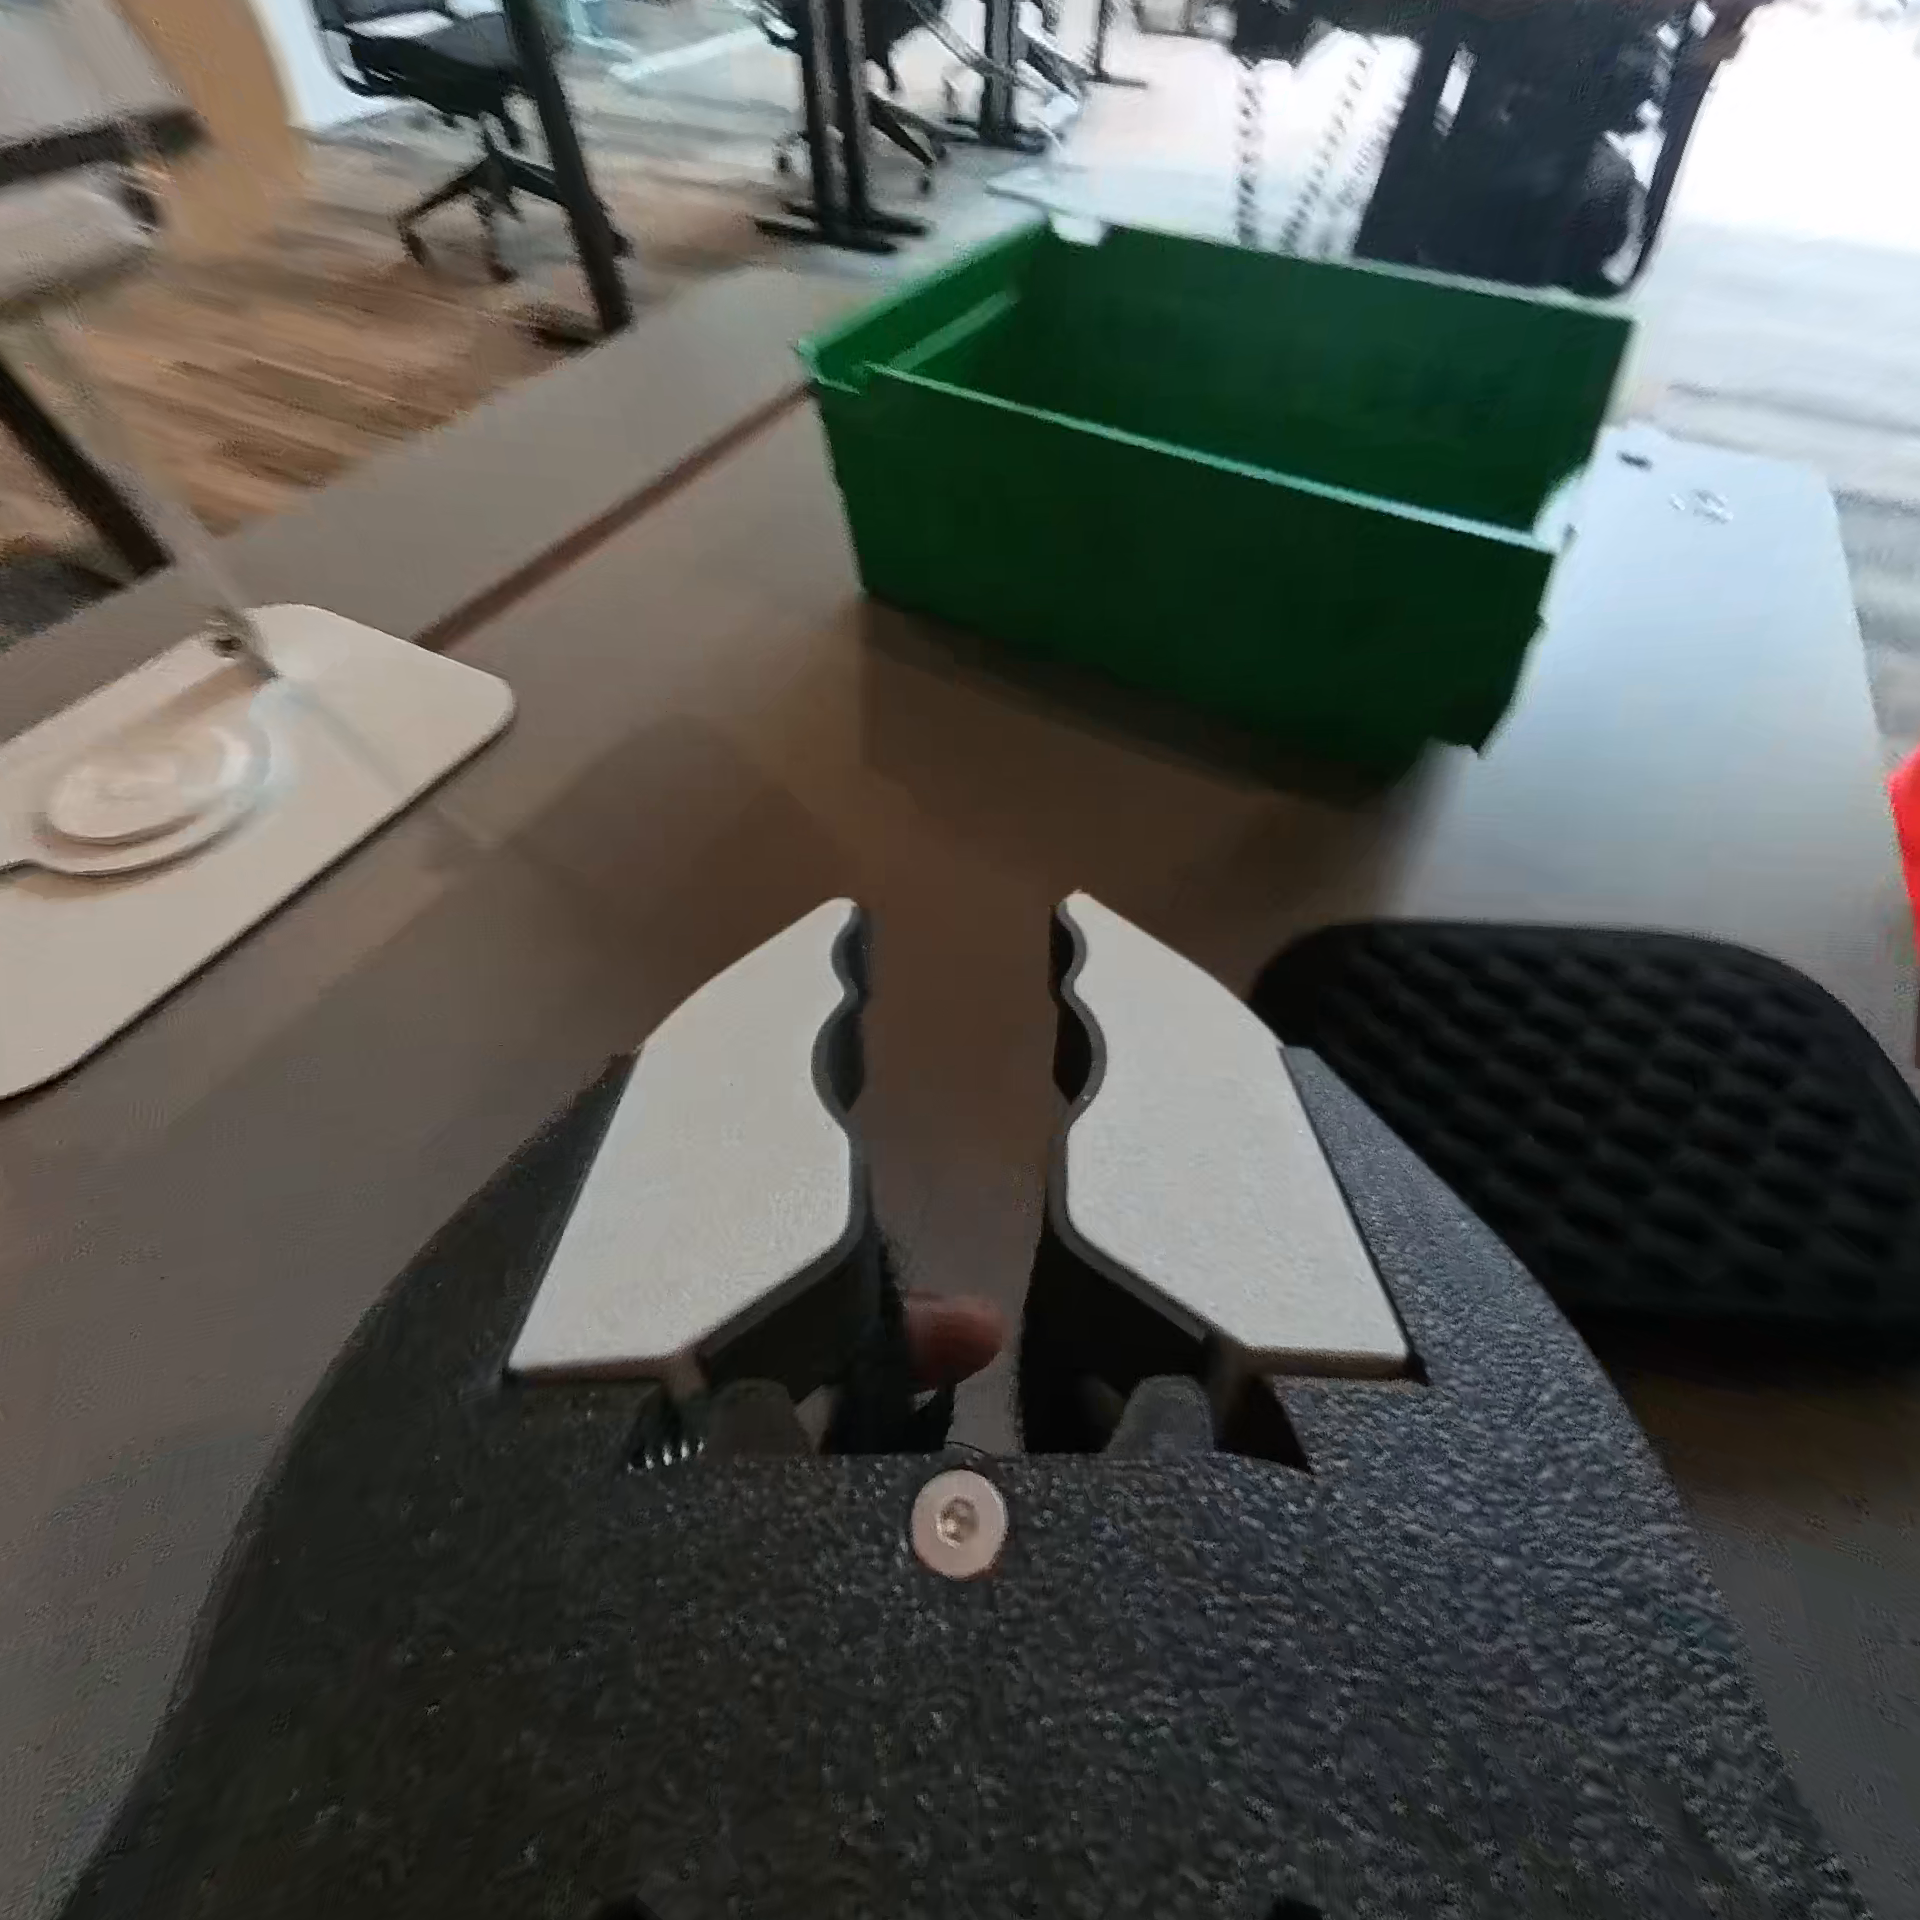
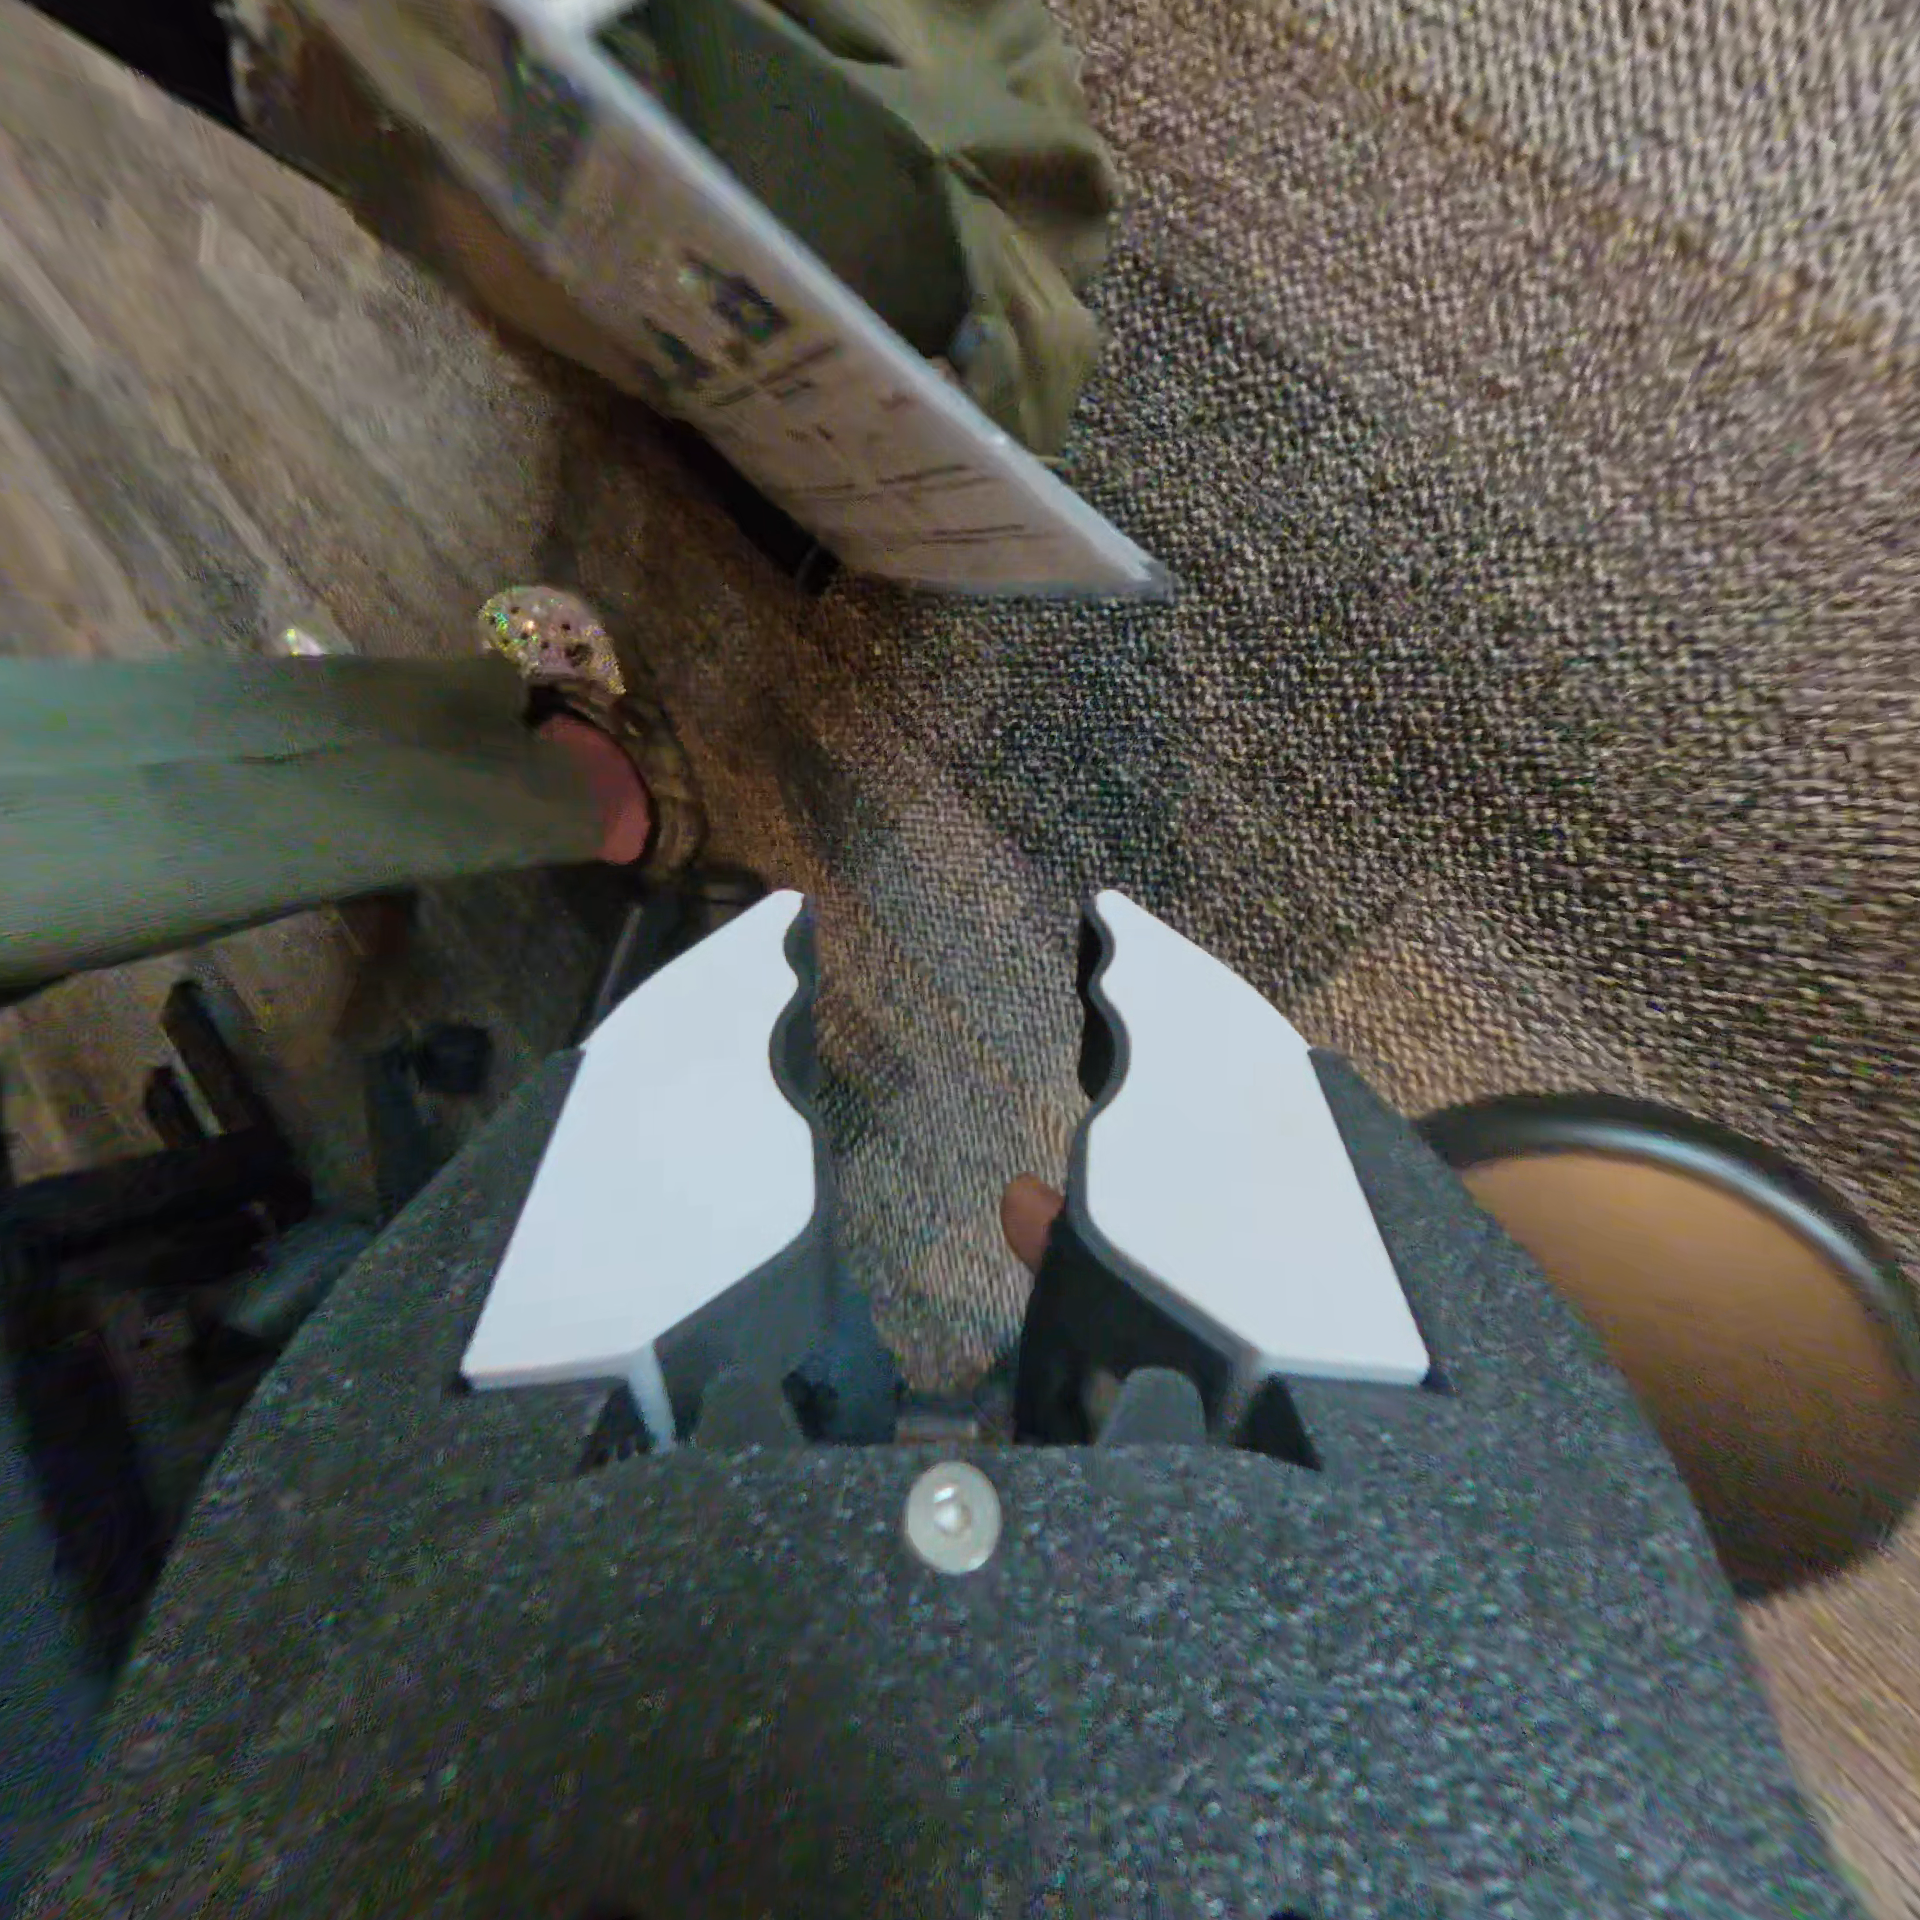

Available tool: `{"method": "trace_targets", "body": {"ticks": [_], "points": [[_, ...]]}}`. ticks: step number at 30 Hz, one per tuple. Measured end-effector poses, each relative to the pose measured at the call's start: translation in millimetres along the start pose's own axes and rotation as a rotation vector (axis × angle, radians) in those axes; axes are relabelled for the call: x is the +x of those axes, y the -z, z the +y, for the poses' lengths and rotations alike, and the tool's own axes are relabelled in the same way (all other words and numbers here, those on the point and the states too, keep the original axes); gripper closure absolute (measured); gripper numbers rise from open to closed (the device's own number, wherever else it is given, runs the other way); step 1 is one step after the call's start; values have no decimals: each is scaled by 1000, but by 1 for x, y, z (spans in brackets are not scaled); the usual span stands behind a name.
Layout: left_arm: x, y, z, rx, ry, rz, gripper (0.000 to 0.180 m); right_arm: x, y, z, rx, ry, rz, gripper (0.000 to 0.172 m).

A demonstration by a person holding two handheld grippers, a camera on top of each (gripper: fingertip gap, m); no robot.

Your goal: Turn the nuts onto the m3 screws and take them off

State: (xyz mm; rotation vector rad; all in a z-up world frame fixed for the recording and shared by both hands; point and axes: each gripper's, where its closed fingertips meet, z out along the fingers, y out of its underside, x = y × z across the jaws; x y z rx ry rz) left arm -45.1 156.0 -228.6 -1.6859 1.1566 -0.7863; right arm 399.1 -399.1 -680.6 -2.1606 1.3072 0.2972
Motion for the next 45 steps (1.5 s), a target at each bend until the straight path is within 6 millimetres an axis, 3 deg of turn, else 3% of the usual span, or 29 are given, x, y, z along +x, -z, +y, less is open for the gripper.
{"method": "trace_targets", "body": {"ticks": [6,14,18,27,35,45], "points": [[-30,10,-27,76,28,-187,148,72,-98,44,20,6,11,122],[-64,39,-29,97,66,-433,148,131,-210,28,137,42,178,139],[-87,62,-27,110,131,-551,148,155,-247,31,67,98,275,144],[-113,106,-6,34,107,-760,148,174,-286,31,14,132,320,150],[-125,155,4,30,115,-910,148,184,-296,30,-24,172,344,151],[-126,181,2,31,106,-984,149,189,-303,30,-32,207,378,157]]}}
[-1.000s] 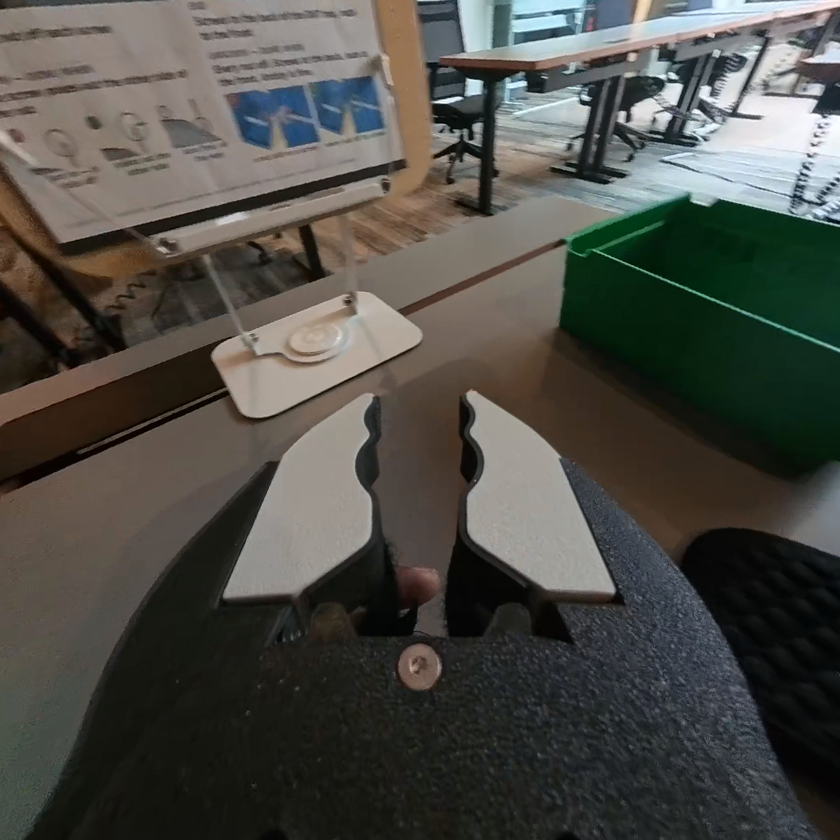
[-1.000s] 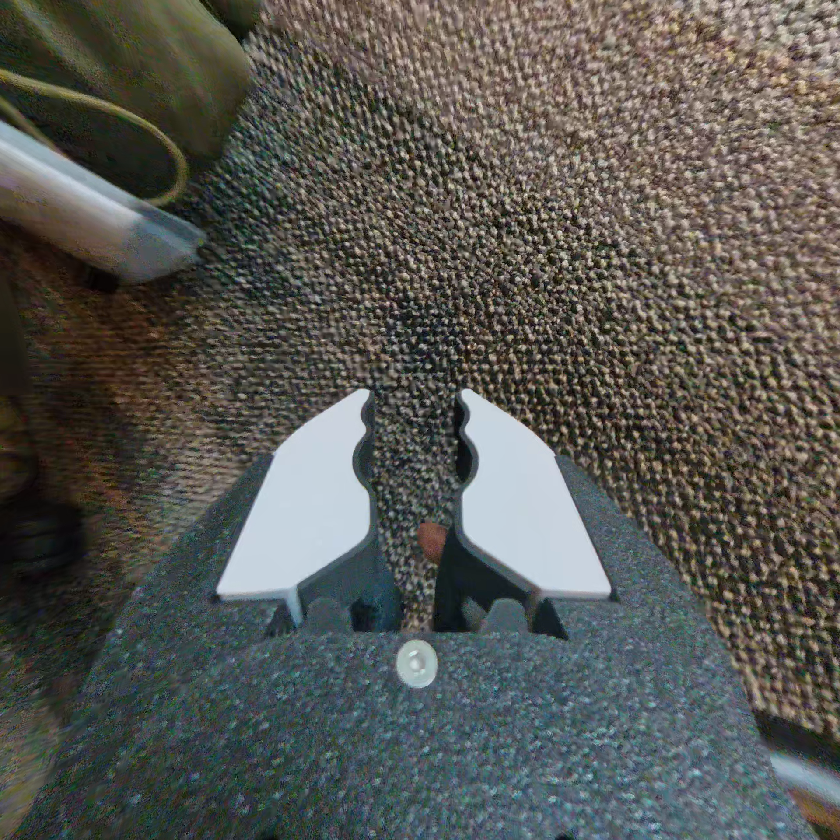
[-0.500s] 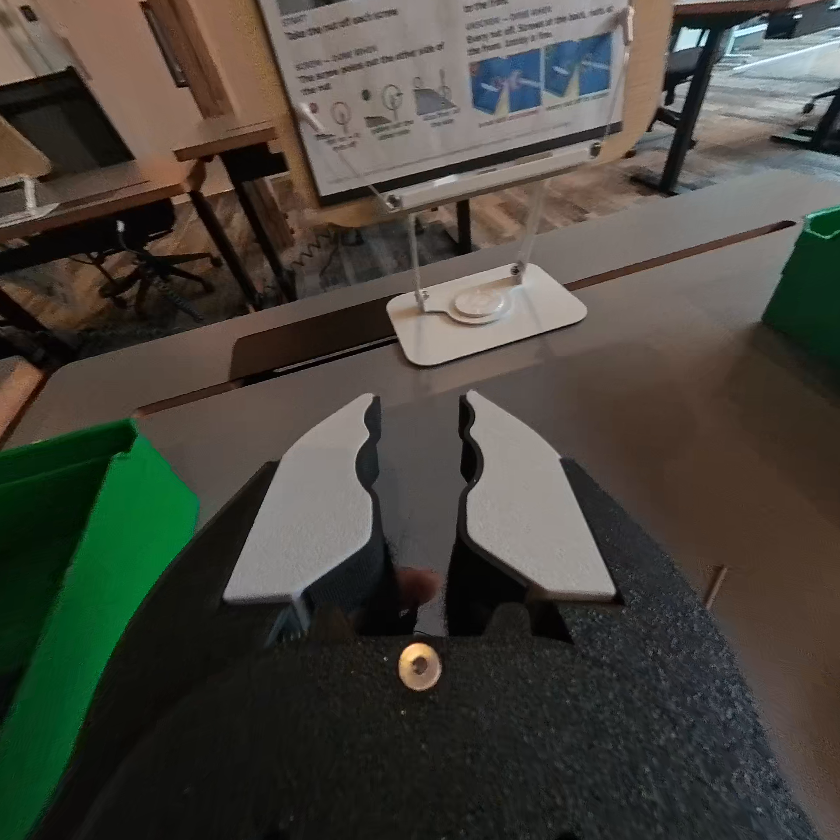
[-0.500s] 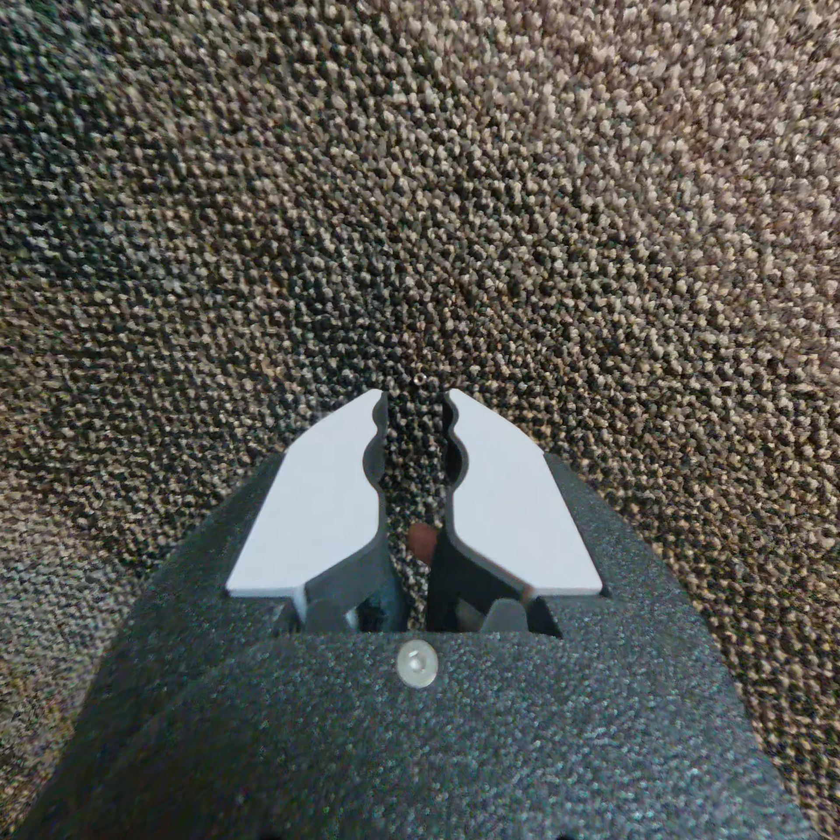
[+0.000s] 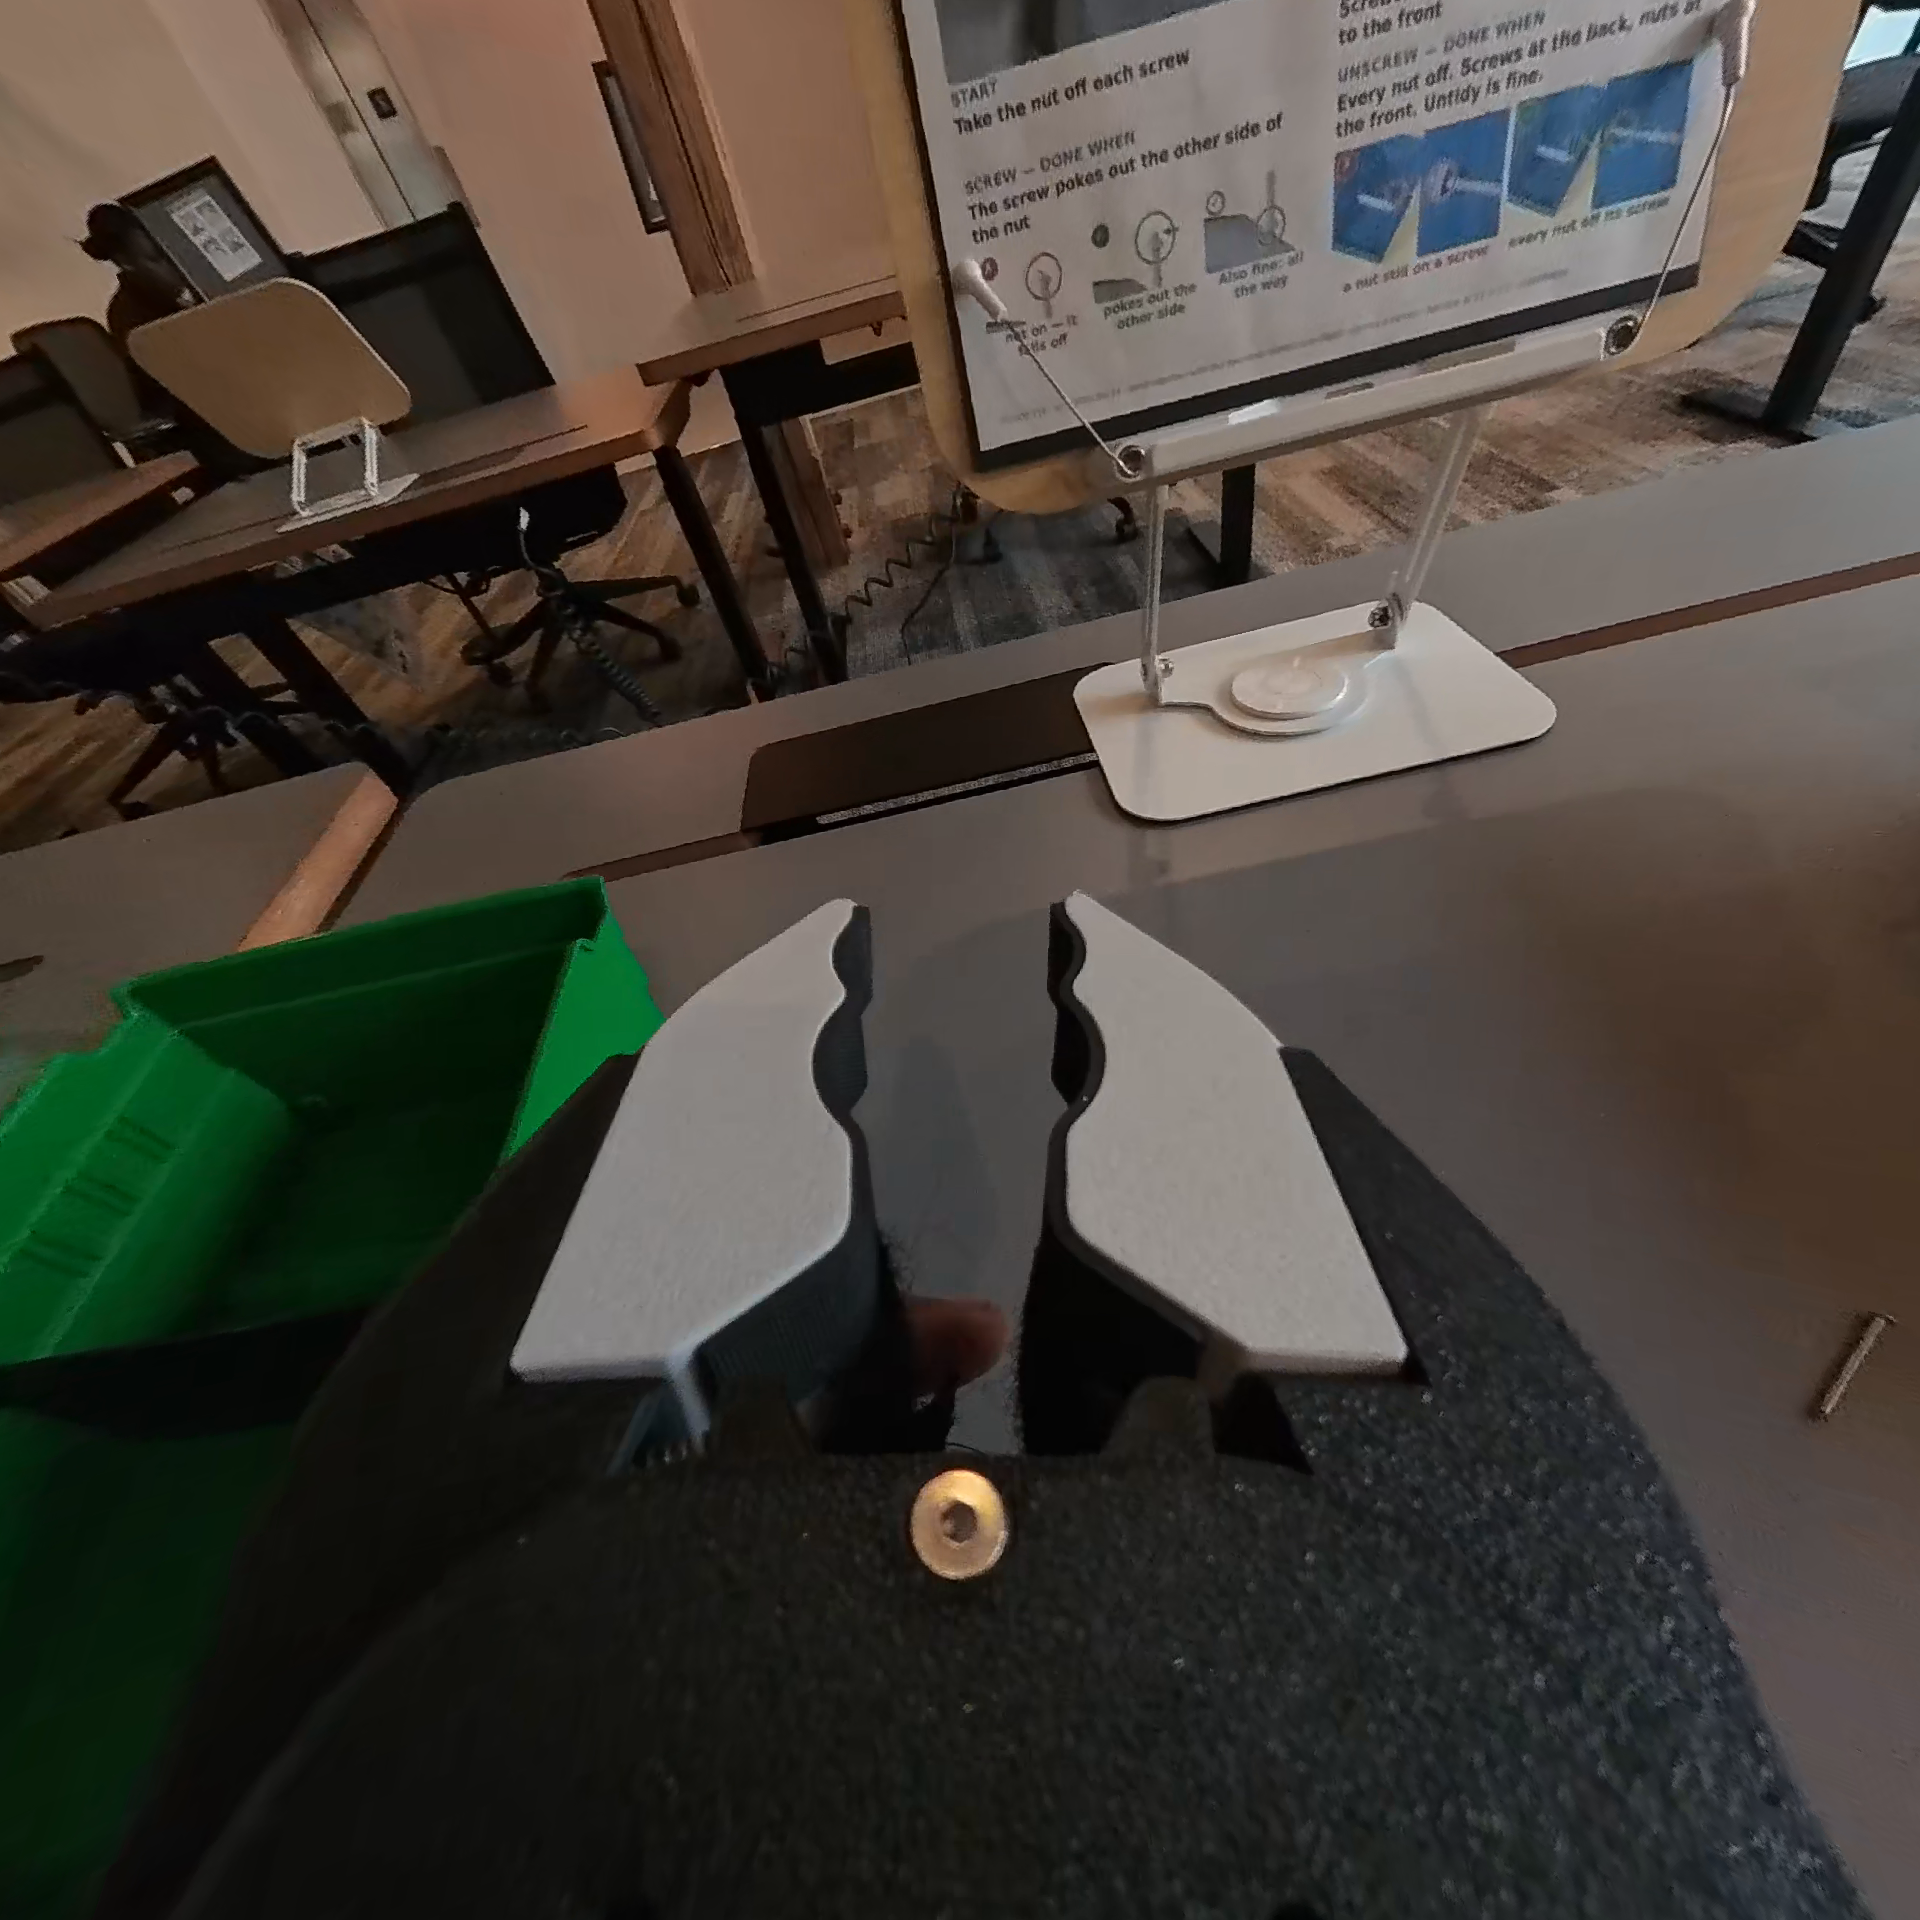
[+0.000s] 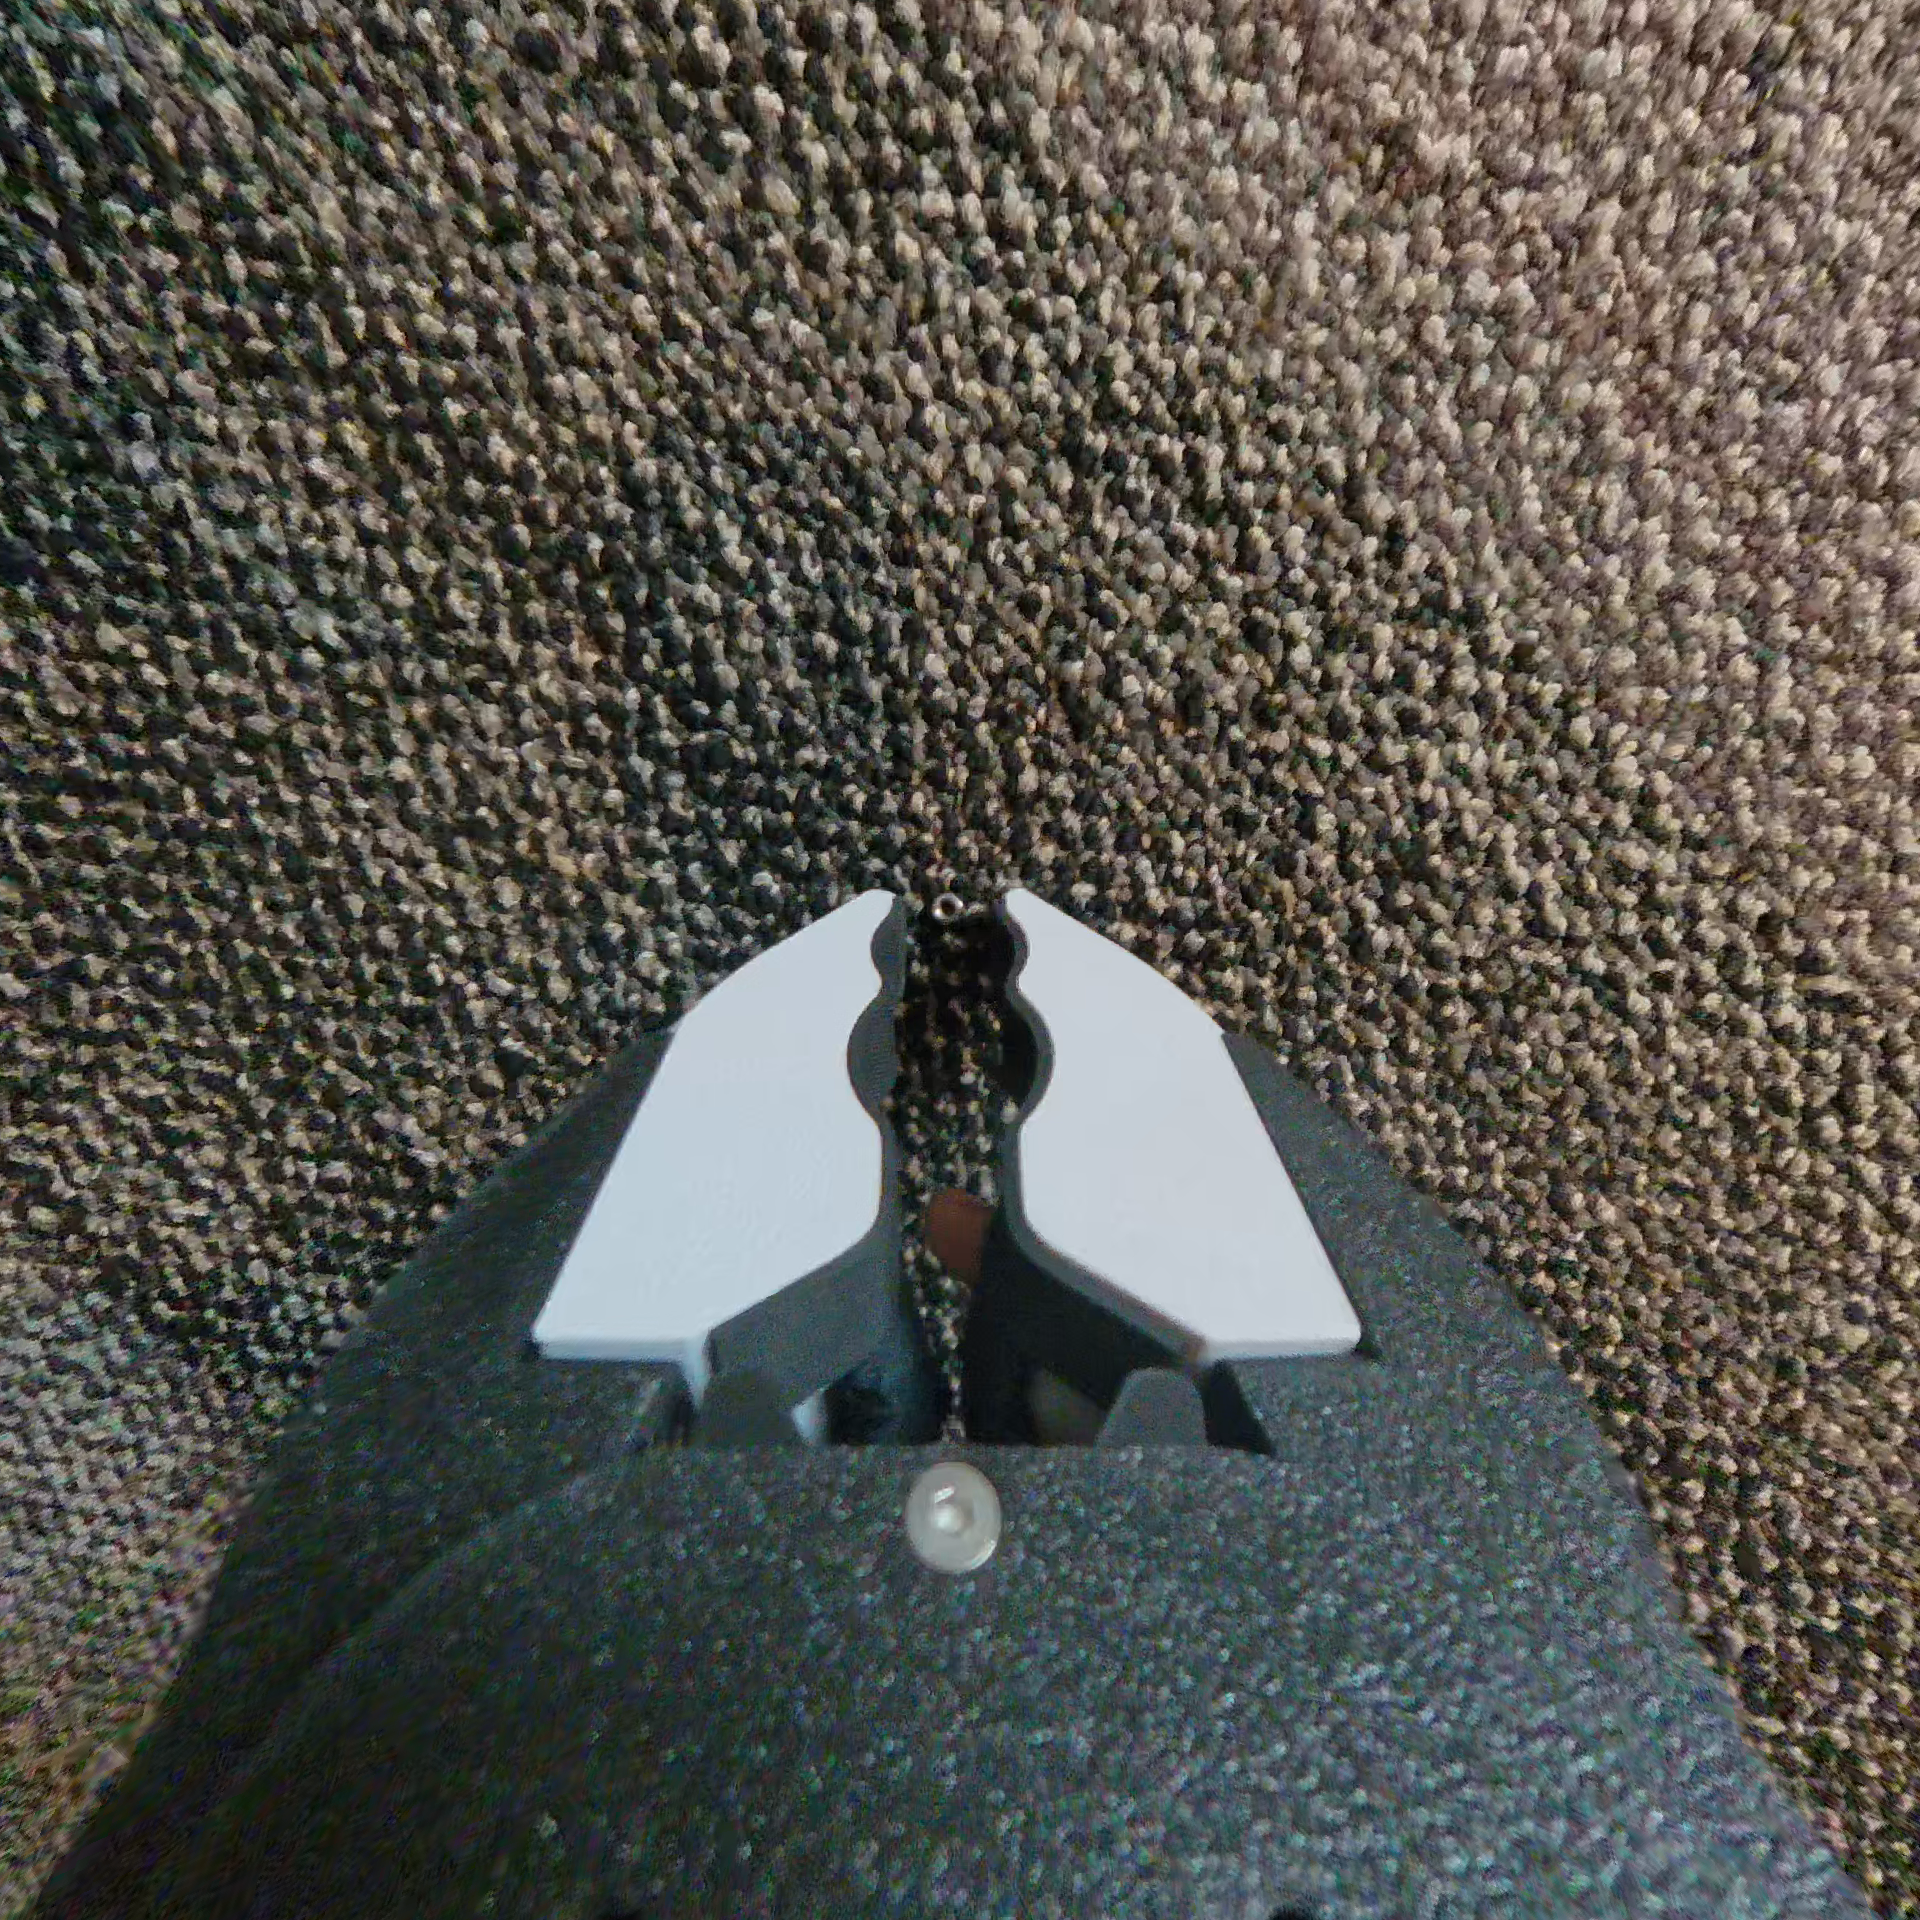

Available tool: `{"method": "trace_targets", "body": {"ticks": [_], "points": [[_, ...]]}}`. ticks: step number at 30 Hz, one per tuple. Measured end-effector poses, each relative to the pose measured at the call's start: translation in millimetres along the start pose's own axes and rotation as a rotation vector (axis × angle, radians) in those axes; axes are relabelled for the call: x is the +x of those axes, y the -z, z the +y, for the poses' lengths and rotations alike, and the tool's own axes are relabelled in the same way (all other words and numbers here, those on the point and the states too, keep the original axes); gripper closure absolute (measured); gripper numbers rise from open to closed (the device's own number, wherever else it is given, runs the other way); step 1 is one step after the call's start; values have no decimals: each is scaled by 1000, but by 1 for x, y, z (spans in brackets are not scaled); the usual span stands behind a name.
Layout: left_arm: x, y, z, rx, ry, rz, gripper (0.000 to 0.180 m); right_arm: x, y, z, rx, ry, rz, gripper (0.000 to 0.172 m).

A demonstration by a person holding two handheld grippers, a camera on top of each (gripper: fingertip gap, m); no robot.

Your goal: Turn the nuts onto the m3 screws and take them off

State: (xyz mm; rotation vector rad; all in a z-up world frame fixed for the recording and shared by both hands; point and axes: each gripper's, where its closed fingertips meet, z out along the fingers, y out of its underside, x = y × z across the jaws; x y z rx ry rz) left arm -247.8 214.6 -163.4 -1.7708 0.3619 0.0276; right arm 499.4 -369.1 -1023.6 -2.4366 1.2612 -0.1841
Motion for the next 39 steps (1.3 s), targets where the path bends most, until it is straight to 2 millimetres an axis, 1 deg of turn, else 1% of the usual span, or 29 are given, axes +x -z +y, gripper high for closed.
{"method": "trace_targets", "body": {"ticks": [4,8,14,18,21,24,25,27,28,30,32,35,37,39], "points": [[-1,1,-2,-2,-11,-5,148,1,-1,0,4,6,1,161],[1,0,-1,-6,-23,-2,148,2,-1,0,-3,57,13,162],[1,-1,2,-10,-26,0,148,2,-2,-1,2,71,34,168],[-3,3,1,-4,-28,-12,148,3,1,-1,31,44,33,168],[-6,6,0,1,-28,-24,148,5,10,-8,85,11,33,167],[-10,10,0,19,-21,-27,148,9,30,-17,142,16,54,167],[-11,11,0,30,-19,-26,148,11,42,-22,171,9,60,167],[-16,12,2,48,-2,-21,148,15,74,-39,244,-5,83,167],[-17,12,3,58,15,-13,148,16,96,-50,287,-16,88,167],[-18,13,3,93,47,18,148,15,146,-77,382,-25,93,168],[-19,13,4,112,54,50,148,10,204,-109,476,-17,92,167],[-15,15,4,152,80,129,148,-6,303,-163,616,15,75,167],[-12,20,0,186,97,189,148,-25,373,-200,712,55,43,167],[-5,24,-1,193,94,260,148,-49,444,-234,798,121,13,167]]}}
